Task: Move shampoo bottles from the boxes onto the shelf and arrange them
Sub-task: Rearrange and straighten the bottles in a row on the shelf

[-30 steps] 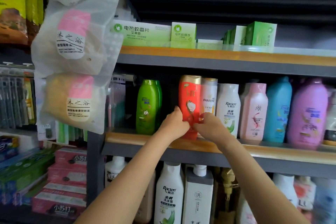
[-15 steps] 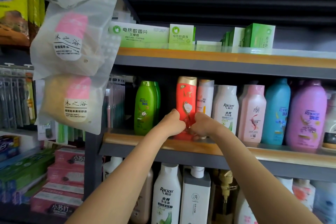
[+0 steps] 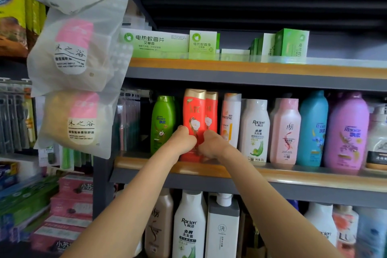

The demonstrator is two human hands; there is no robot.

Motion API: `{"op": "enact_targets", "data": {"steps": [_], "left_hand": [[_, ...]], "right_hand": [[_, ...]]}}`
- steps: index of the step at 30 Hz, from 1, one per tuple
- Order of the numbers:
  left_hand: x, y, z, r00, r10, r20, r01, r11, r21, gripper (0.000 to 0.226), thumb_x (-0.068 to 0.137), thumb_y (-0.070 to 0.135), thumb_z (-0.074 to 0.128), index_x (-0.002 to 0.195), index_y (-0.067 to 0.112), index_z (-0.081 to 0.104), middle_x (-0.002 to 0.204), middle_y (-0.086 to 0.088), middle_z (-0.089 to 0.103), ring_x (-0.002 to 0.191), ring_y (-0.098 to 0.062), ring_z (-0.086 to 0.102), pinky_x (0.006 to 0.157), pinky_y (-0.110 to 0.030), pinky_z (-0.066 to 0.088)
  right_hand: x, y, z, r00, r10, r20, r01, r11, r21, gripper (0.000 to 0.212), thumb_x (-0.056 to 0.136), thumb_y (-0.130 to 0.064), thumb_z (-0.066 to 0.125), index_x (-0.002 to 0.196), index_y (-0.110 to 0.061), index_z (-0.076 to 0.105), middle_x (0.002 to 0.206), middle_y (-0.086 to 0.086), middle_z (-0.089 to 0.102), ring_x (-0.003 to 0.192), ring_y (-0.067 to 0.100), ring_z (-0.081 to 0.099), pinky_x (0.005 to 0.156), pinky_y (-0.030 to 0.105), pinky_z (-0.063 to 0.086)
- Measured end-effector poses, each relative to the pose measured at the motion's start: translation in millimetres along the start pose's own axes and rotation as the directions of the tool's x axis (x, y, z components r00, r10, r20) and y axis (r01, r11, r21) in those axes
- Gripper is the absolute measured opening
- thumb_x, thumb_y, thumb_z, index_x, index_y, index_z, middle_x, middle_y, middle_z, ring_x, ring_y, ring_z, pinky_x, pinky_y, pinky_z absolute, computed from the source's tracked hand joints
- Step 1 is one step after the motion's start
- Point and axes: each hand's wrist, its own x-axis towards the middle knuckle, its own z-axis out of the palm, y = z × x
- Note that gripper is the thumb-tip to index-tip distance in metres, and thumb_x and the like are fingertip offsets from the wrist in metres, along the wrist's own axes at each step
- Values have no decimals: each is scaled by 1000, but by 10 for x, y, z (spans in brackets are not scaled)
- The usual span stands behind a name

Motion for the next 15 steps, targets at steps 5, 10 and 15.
{"op": "enact_targets", "data": {"steps": [5,10,15], "left_hand": [[21,8,1,996,-13,-91,15,1000,14,38,88,-1,40,126,1,42,121,-17,53,100,-27,51,76,-27,40],[28,-20,-37,995,-18,-102,27,995,93,36,87,0,41,123,2,44,115,-15,56,99,-29,54,85,-35,48],[-39,-31,-71,996,-18,-82,37,969,244,36,91,4,42,127,3,41,123,-16,53,110,-32,53,92,-37,47]], "right_hand": [[-8,-65,38,1000,-10,2,10,999,-47,27,88,0,49,115,4,50,116,22,59,103,36,62,89,44,53],[-29,-94,33,1000,-14,12,15,997,-79,25,90,-1,48,115,3,48,118,22,59,94,33,64,84,38,54],[-39,-57,18,999,-51,18,52,995,-85,5,91,-10,52,92,-5,52,91,12,59,77,26,60,64,30,51]]}}
